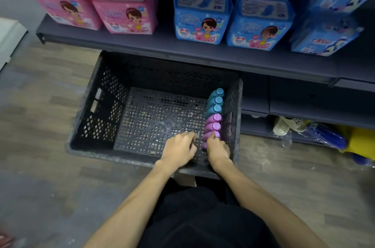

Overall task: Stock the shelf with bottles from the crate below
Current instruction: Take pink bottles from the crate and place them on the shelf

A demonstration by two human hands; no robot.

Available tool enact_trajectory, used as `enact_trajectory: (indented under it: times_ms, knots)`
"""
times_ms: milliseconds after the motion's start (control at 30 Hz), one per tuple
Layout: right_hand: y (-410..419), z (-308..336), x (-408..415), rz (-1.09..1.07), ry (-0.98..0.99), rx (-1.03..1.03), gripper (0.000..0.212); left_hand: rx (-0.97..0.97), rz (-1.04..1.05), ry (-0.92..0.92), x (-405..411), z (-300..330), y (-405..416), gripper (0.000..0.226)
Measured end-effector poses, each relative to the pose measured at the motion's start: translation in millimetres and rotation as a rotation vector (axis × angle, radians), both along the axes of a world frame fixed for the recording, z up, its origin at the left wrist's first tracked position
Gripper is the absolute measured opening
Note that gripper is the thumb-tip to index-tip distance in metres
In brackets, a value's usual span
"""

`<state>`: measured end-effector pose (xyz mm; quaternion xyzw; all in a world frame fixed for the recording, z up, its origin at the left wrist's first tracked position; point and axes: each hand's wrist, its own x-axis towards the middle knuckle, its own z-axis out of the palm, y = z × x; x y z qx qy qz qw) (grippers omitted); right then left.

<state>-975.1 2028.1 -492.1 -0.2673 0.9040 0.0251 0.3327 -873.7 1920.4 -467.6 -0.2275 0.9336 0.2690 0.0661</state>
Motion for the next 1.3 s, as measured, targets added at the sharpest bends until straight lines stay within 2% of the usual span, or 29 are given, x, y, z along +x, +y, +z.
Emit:
enact_trajectory:
  times_ms: [267,500,667,867,1000,1167,1300]
  knots:
    - [-2,1,0,0.071,-0.044,0.082,0.033,0.001,-0.011,-0.043,9,0,-3,0.016]
    - [1,5,3,0.061,-0.037,0.025,0.026,-0.037,-0.028,-0.068,10,-3,-2,0.018]
    - [5,13,5,-0.075,-0.087,-0.152,0.033,-0.084,0.001,-0.090,10,-2,-2,0.017]
    - [4,44,-8,-0.019,0.070,-0.382,0.026,-0.127,-0.001,-0.142,-5,2,-32,0.022]
    - [0,68,-26,0.100,0.092,-0.589,0.031,-0.184,-0.080,-0.099,-26,20,-56,0.022]
    - [-11,110,-45,0.127,0.163,-0.785,0.032,-0.307,-0.179,-0.041,-46,55,-90,0.023]
    - [-19,153,-63,0.163,0.236,-0.887,0.030,-0.347,-0.227,0.095,-61,95,-105,0.019]
